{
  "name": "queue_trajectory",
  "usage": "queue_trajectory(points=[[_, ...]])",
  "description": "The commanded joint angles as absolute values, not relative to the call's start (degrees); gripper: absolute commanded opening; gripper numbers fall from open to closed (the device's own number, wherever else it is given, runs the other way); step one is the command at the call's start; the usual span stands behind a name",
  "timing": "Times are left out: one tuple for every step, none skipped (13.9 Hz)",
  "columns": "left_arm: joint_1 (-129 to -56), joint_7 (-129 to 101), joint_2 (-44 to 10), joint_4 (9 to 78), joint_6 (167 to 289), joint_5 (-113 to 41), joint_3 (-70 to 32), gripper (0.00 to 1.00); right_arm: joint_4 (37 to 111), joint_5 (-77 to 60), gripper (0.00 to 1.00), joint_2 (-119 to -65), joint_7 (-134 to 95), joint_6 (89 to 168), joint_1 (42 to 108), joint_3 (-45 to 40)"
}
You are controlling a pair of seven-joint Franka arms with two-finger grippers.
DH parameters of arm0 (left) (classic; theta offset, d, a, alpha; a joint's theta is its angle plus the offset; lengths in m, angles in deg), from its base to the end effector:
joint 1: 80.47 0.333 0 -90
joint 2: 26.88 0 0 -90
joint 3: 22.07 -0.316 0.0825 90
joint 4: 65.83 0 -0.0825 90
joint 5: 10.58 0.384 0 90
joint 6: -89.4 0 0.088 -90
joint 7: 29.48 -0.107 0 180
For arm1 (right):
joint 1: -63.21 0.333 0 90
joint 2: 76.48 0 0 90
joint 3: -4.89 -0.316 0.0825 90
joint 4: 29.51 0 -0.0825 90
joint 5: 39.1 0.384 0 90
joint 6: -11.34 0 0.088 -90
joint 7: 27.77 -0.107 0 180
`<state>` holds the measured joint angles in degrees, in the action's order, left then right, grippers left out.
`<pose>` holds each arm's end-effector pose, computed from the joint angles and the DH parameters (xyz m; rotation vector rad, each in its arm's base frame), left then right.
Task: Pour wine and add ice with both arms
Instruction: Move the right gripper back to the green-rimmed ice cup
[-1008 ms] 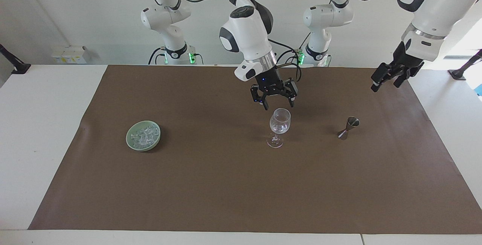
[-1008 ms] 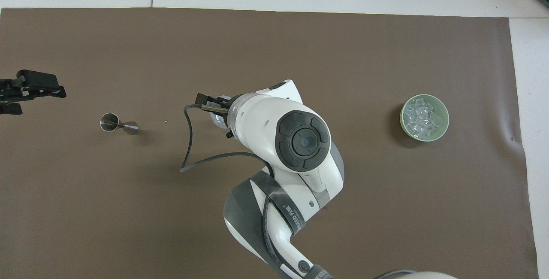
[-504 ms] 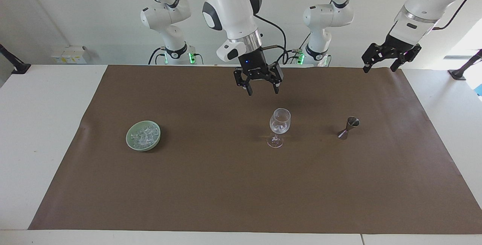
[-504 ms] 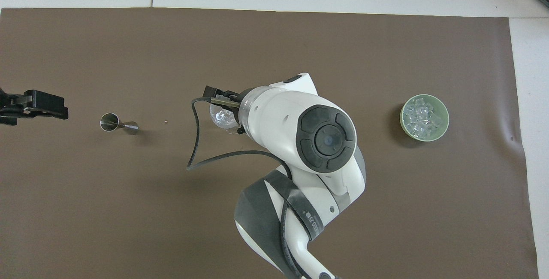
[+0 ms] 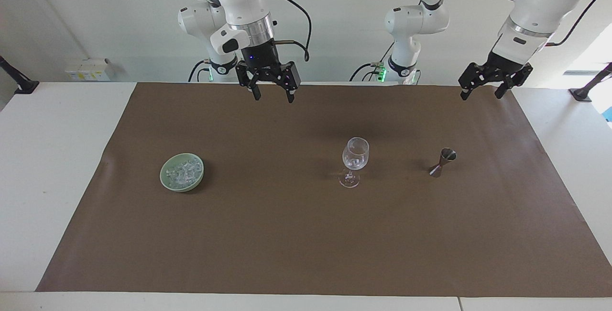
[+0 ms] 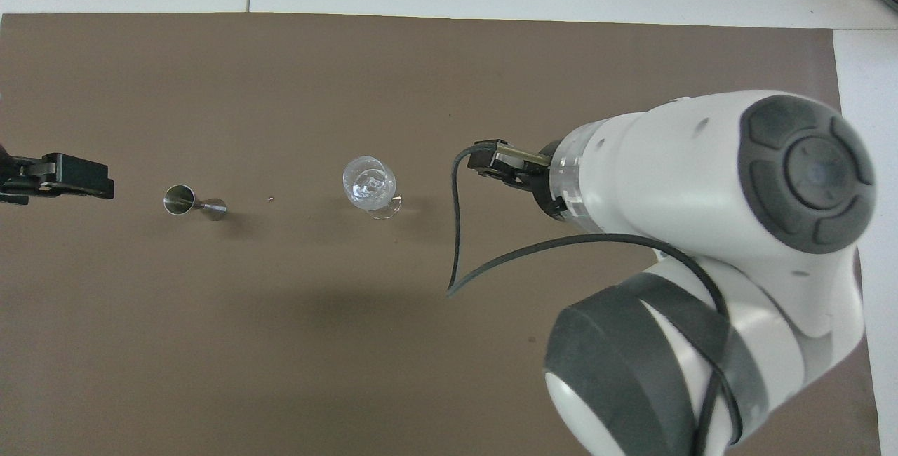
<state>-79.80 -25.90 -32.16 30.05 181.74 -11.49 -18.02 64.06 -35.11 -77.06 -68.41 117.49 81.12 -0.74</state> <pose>0.5281 -0.0346 0.6293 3.1301 0.0064 0.0462 0.5324 0.2376 0.6165 -2.9284 0.4589 -0.2089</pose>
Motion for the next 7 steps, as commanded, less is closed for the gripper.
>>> queue_trajectory(points=[[-79.0,-28.1,-34.7,34.1,184.4,-10.4,-17.5,1.00,65.2,-40.7,1.00,-76.4,-66.4,115.9,80.3,-1.3],[-79.0,-28.2,-34.7,33.9,184.2,-10.5,-17.5,1.00,65.1,-41.3,1.00,-76.0,-65.1,115.1,79.3,-1.3],[-79.0,-27.9,-34.7,33.9,184.3,-10.5,-17.5,1.00,65.2,-41.4,1.00,-75.8,-63.3,114.2,78.4,-1.3],[-79.0,-27.5,-34.8,34.0,184.1,-10.5,-17.5,1.00,65.1,-41.5,1.00,-75.7,-61.3,113.4,77.1,-1.3],[-79.0,-27.5,-34.8,34.0,183.8,-10.6,-17.5,1.00,65.1,-41.7,1.00,-75.5,-59.3,112.9,75.6,-1.3],[-79.0,-27.5,-35.0,34.0,183.4,-10.6,-17.5,1.00,65.0,-41.8,1.00,-75.5,-57.0,112.0,74.2,-1.3],[-79.0,-27.5,-35.0,34.0,183.1,-10.6,-17.5,1.00,64.9,-41.8,1.00,-75.5,-55.0,111.3,73.2,-1.3]])
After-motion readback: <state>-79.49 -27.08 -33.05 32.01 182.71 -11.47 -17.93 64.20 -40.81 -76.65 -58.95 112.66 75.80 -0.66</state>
